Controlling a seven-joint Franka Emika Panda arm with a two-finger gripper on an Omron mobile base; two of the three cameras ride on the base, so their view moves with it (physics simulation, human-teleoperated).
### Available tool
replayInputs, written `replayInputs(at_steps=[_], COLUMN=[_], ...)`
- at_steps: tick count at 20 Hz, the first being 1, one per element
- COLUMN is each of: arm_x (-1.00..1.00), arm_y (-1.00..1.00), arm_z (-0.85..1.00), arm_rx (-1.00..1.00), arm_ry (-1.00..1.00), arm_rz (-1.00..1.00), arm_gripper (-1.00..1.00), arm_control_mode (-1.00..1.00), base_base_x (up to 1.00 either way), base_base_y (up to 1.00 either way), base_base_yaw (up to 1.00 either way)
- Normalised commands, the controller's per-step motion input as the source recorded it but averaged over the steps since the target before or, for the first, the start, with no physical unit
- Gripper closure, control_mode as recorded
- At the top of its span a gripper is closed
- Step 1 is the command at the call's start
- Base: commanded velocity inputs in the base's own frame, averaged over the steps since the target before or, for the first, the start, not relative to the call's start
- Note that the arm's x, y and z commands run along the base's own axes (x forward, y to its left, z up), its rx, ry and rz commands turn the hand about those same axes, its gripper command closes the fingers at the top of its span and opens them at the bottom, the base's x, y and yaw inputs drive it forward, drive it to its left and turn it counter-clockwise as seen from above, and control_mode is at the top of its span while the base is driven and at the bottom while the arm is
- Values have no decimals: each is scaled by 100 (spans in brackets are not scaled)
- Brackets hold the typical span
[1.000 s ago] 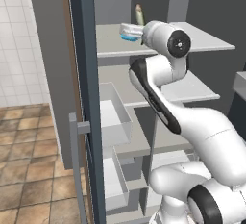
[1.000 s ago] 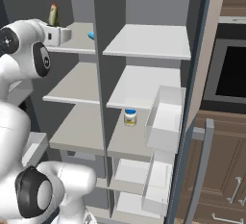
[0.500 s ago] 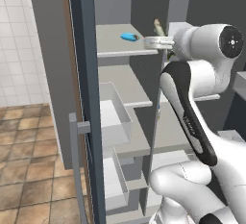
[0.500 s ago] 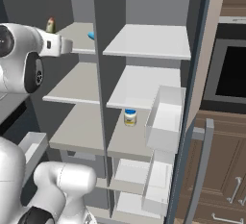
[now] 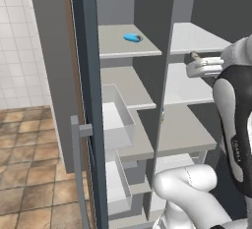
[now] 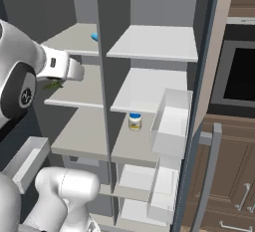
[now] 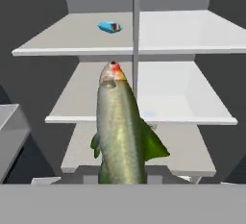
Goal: Pick up the frozen fish from the freezer, place it on any shelf in the fridge, and close the fridge and freezer doors when done.
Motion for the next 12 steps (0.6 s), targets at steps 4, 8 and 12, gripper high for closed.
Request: replayInputs(at_steps=[4, 8, 12], arm_x=[-38, 25, 77], arm_y=[-100, -100, -97], arm_z=[-14, -2, 0], arm_rx=[0, 0, 1], arm_ry=[0, 0, -5], arm_rz=[-29, -35, -28], arm_gripper=[100, 100, 100], arm_control_mode=[-100, -100, -100], base_base_x=[0, 0, 0], base_base_y=[0, 0, 0], base_base_yaw=[0, 0, 0])
